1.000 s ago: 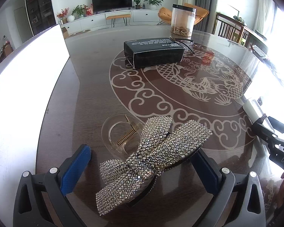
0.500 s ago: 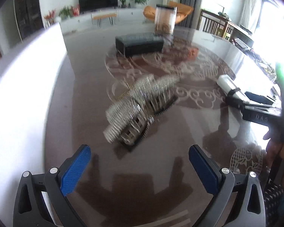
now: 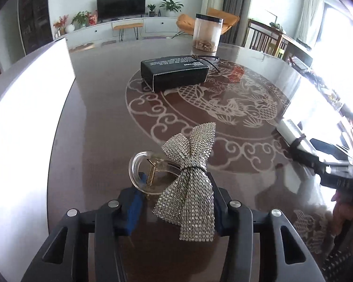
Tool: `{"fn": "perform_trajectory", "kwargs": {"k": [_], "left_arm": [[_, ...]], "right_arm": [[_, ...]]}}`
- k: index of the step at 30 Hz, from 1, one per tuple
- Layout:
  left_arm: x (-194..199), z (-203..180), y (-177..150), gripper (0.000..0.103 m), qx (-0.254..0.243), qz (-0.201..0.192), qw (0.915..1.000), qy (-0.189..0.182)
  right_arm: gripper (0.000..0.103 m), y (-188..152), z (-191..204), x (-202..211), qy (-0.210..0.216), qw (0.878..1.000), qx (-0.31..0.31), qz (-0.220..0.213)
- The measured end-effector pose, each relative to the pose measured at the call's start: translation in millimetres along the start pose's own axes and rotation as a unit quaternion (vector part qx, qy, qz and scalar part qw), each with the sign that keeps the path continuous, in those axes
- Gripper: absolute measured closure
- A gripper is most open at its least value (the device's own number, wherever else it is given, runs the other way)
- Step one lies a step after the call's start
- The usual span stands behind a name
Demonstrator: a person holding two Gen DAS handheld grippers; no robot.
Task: Organize objects
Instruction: 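Carry the bow and the white bottle to the bin and open both tools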
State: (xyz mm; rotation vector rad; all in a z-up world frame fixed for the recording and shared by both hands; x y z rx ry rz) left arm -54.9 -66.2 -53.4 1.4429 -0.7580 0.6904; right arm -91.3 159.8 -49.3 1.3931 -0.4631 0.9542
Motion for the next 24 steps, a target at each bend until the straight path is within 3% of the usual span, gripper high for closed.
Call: {"fn": "perform_trajectory", "kwargs": {"k": [5, 7, 8, 12, 15, 19, 22, 24], "left_arm": [[15.4, -6.7, -14.8, 0.056, 0.003, -0.017, 0.9998, -0.007], [21.2, -6.4, -17.5, 0.056, 0.014, -0.021, 0.9995, -0.017], [25.4, -5.4, -18.0, 0.056, 0.018, -0.023, 0.9994, -0.021], [55.8, -1.5, -17.9, 0.056, 0.032, -0.049, 0.9974, -0.042], [85.0, 6.1, -15.3, 0.056, 0.043, -0.071, 0.9948, -0.058], [136.5, 35.9, -15.2, 0.056, 0.077, -0.105, 0.9891, -0.069], [174.9, 81.6, -17.4, 0.056, 0.112, -0.132, 0.9839, -0.043], [196.0, 120.6, -22.9, 0.056, 0.136, -0.142, 0.9804, 0.002]], "right_arm": [[0.01, 23.0, -10.2, -8.6, 0.029, 0.997, -0.035, 0.062], [0.026, 30.3, -4.0, -14.2, -0.004, 0.996, -0.012, 0.087], [0.049, 32.3, 1.5, -15.4, -0.026, 0.995, 0.009, 0.097], [0.049, 26.9, 1.4, -7.9, -0.017, 0.993, -0.005, 0.113], [0.049, 27.9, 9.2, 16.3, 0.019, 0.996, -0.026, 0.088], [0.049, 46.8, 58.2, 53.6, 0.082, 0.996, -0.005, 0.047], [0.049, 70.1, 122.1, 79.6, 0.158, 0.987, 0.023, 0.017], [0.049, 80.3, 169.7, 93.3, 0.211, 0.976, 0.044, 0.005]]}}
Point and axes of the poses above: each gripper's, at about its wrist camera, not at the fingertips, and x roughly against the way its jaws point, z to its left, y to its top, the point moved 1 cm from there along -x, roughly the way its jaws point, and after that the axes turned 5 degrees about y, right-handed, at the moved point
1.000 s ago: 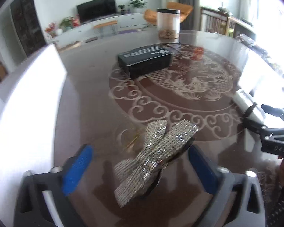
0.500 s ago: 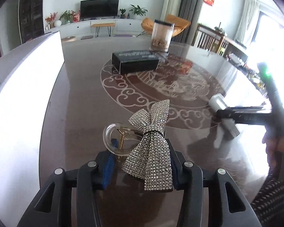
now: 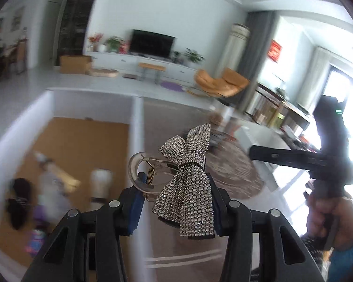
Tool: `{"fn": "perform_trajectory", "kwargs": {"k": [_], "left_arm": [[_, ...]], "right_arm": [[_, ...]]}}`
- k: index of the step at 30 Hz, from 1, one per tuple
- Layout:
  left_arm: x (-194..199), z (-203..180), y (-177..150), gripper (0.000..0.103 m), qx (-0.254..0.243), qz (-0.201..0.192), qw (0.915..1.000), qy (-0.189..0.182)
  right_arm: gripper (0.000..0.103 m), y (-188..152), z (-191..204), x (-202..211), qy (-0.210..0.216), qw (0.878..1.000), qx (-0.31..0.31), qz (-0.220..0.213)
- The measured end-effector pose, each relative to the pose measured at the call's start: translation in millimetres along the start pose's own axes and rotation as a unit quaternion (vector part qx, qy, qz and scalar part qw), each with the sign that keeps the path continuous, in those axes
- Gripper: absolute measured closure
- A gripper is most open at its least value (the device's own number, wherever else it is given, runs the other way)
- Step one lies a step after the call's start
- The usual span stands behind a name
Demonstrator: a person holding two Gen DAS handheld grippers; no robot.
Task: Organize objects
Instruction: 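Carry the bow and the white bottle to the bin and open both tools, then move both open tools back from the bin over the table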
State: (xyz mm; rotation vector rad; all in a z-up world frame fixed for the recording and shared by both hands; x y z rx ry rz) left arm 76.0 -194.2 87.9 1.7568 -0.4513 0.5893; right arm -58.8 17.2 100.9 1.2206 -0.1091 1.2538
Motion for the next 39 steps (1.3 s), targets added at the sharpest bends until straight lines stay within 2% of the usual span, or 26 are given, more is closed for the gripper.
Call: {"fn": "perform_trajectory", "kwargs": {"k": [3, 6, 7, 9, 10, 11, 12, 14, 17, 18, 20, 21, 24, 26, 28, 30, 32, 34, 37, 39], "left_arm": [[17.9, 52.4, 3.9, 0.056, 0.03, -0.004, 0.9975, 0.064], [19.2, 108.2, -7.2, 0.056, 0.066, 0.026, 0.989, 0.13], [14.5, 124.5, -14.2, 0.055, 0.077, 0.045, 0.984, 0.155], [2.4, 143.7, -25.4, 0.051, 0.089, 0.081, 0.9763, 0.18], [-5.3, 154.2, -33.8, 0.046, 0.101, 0.102, 0.9713, 0.19], [-8.7, 159.0, -39.0, 0.046, 0.11, 0.109, 0.9687, 0.194], [-9.3, 161.7, -42.6, 0.046, 0.115, 0.112, 0.9674, 0.196], [-10.7, 157.0, -47.4, 0.046, 0.122, 0.108, 0.9669, 0.196], [-14.5, 129.9, -41.4, 0.045, 0.103, 0.094, 0.9739, 0.179], [-15.1, 120.6, -38.0, 0.042, 0.094, 0.089, 0.976, 0.175], [-12.8, 89.6, -28.1, 0.035, 0.068, 0.072, 0.9839, 0.148], [-12.0, 72.5, -23.8, 0.035, 0.056, 0.067, 0.988, 0.127], [-5.5, 13.3, -11.5, 0.031, 0.004, 0.047, 0.9968, 0.064], [-0.2, -28.3, -9.3, 0.011, -0.031, 0.04, 0.9985, 0.021], [-2.9, -68.3, -14.7, 0.001, -0.058, 0.043, 0.9969, -0.032], [-12.3, -100.6, -25.0, 0.001, -0.077, 0.062, 0.9927, -0.068], [-35.9, -128.6, -39.0, 0.001, -0.096, 0.09, 0.9874, -0.089], [-65.3, -147.1, -54.9, 0.001, -0.113, 0.104, 0.9839, -0.092], [-109.3, -167.2, -77.3, 0.001, -0.148, 0.118, 0.9796, -0.067], [-133.0, -167.6, -84.0, 0.001, -0.156, 0.13, 0.9777, -0.056]], "right_arm": [[0.049, 10.1, 77.4, -21.1, 0.071, 0.996, 0.05, 0.004], [0.049, 5.7, 141.5, -54.5, 0.129, 0.987, 0.09, 0.037], [0.049, 0.9, 159.7, -68.7, 0.138, 0.984, 0.104, 0.051], [0.047, -11.3, 182.8, -95.4, 0.145, 0.978, 0.126, 0.078], [0.043, -18.5, 190.5, -110.6, 0.15, 0.975, 0.133, 0.098], [0.033, -23.6, 192.7, -119.8, 0.151, 0.974, 0.132, 0.11], [0.031, -29.0, 191.2, -124.0, 0.149, 0.974, 0.127, 0.114], [0.03, -34.9, 179.1, -118.9, 0.144, 0.977, 0.122, 0.099], [0.015, -37.1, 141.7, -94.8, 0.098, 0.986, 0.125, 0.053], [0.01, -35.1, 129.5, -88.6, 0.085, 0.988, 0.123, 0.041], [0.007, -40.8, 89.7, -71.5, 0.031, 0.993, 0.114, 0.011], [0.006, -45.3, 66.2, -66.0, -0.002, 0.994, 0.11, 0.002], [0.006, -69.0, -7.3, -60.4, -0.12, 0.988, 0.093, 0.009], [0.006, -88.3, -57.2, -56.3, -0.182, 0.981, 0.064, 0.025], [0.006, -99.6, -95.7, -47.7, -0.226, 0.973, 0.043, 0.033], [0.006, -104.9, -124.6, -35.8, -0.258, 0.965, 0.029, 0.035], [0.006, -108.7, -140.5, -27.5, -0.274, 0.961, 0.015, 0.03], [0.006, -109.0, -152.6, -21.4, -0.28, 0.96, 0.003, 0.023], [0.006, -109.0, -169.2, -15.1, -0.28, 0.96, -0.01, 0.015], [0.006, -108.5, -176.2, -18.7, -0.276, 0.961, -0.023, 0.018]]}}
Point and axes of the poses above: each gripper's, at about its wrist camera, not at the fingertips, and x roughly against the way its jaws point, z to its left, y to its top, the point moved 1 cm from there along -x, roughly the way its jaws point, and after that the axes turned 5 degrees about y, right-handed, at the moved point
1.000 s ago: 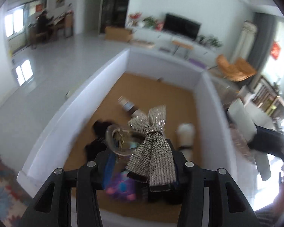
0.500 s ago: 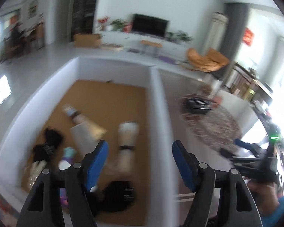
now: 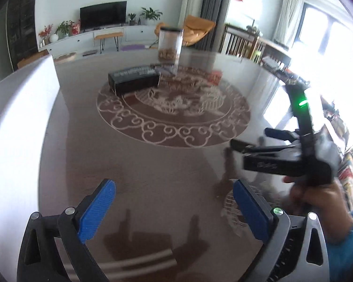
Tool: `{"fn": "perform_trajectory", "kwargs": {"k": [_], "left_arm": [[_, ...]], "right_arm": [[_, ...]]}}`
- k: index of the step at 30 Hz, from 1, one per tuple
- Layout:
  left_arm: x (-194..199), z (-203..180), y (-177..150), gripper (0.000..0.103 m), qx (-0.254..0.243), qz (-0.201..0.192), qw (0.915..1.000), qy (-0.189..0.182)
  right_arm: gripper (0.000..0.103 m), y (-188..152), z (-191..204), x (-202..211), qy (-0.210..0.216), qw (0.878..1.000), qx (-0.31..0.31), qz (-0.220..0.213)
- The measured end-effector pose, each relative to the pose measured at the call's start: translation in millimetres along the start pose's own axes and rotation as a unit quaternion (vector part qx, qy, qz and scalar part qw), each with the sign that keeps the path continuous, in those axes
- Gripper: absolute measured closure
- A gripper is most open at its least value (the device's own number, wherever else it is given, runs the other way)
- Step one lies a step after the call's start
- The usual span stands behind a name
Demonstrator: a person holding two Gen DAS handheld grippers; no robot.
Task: Organize objects
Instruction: 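Move both open tools back from the bin over the table, then move the left tool down over the black odor removing bar box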
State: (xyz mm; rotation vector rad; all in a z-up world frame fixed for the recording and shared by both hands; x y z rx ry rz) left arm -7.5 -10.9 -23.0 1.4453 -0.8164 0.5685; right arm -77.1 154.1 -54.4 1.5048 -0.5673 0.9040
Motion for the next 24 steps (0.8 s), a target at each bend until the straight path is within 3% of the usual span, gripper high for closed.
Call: {"fn": "perform_trajectory", "kwargs": {"k": [5, 10, 24], "left_arm": [[-40.1, 5.0, 9.4, 0.001, 0.013, 0.016, 0.9995, 0.025], [-59.9, 13.2, 13.2, 0.001, 0.004, 0.026, 0.9969, 0.074], [-70.8, 14.8, 11.5, 0.0, 0.004, 0.029, 0.9956, 0.089]], "right_arm": [[0.005, -0.7, -8.2, 7.8, 0.02, 0.999, -0.034, -0.008], [0.004, -0.4, 4.3, 2.0, -0.002, 1.0, -0.018, -0.001], [0.0, -0.7, 5.3, -0.4, 0.006, 1.0, -0.012, 0.004]]}}
Point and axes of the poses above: each gripper's, at about its wrist camera, not at the fingertips, and x roughly against the way its jaws point, z to its left, y to its top, the point moved 1 cm from there along -x, roughly the way its jaws point, and after that the axes turned 5 degrees about y, right-handed, at the moved point
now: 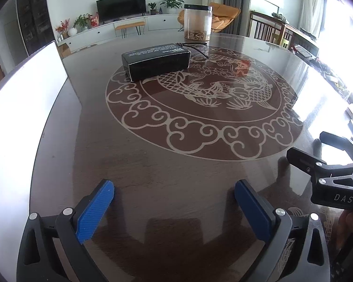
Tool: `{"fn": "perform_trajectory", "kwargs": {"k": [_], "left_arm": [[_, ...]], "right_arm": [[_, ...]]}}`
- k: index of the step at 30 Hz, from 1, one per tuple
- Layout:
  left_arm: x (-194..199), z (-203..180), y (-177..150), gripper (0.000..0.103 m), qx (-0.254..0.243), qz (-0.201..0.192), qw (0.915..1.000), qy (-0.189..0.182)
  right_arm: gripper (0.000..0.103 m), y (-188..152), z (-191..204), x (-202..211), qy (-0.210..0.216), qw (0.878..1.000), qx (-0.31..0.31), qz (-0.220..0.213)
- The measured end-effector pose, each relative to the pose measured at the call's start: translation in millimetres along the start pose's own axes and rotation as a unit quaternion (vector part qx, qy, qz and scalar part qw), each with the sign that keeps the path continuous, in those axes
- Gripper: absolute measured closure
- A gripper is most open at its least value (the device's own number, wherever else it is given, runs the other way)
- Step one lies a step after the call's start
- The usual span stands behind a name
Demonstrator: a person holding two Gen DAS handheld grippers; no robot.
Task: Organize objects
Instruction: 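Move the left tool down over the black odor removing bar box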
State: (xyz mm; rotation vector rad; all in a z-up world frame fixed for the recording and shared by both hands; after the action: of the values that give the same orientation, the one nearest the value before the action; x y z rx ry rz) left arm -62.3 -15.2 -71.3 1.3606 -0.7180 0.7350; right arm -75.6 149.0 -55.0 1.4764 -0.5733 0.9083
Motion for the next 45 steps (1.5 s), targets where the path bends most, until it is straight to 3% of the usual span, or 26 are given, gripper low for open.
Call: {"fn": "perform_trajectory", "kwargs": {"k": [34, 36, 38, 39, 45], "left_arm": [[-1.1, -0.7, 1.0, 0.0, 0.0, 0.003, 1.0, 0.0], [-3.1, -0.4, 7.5, 0.0, -0.006, 0.038, 0.9992, -0.009], [0.6, 1.6, 19.1, 0.0, -0.003, 0.061, 0.9972, -0.044], [4.2, 3.4, 28.2, 0.0, -0.005, 0.057, 0.9971, -0.05], [22.6, 13.2, 110.8, 0.0, -0.041, 0.005, 0.9991, -0.009]], "right_arm": [[0.0, -0.5, -0.3, 1.1, 0.0, 1.0, 0.0, 0.0], [0.0, -0.6, -0.4, 1.1, 0.001, 1.0, 0.0, 0.0], [0.0, -0.6, 0.4, 1.3, 0.001, 1.0, 0.001, 0.0], [0.0, -0.4, 1.2, 1.2, 0.002, 1.0, 0.002, 0.0], [0.0, 0.0, 2.4, 0.3, 0.003, 1.0, 0.003, 0.0]]}}
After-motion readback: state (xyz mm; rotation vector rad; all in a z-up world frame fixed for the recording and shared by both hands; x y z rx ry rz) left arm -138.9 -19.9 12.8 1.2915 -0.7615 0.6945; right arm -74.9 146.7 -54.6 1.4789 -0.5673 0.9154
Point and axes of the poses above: each gripper's, at about its wrist camera, not at the fingertips, and x roughly against the way its jaws point, z to its left, y to its top, the point moved 1 cm from there along -x, roughly the way its jaws point, and after that the axes turned 5 degrees about y, right-handed, at the moved point
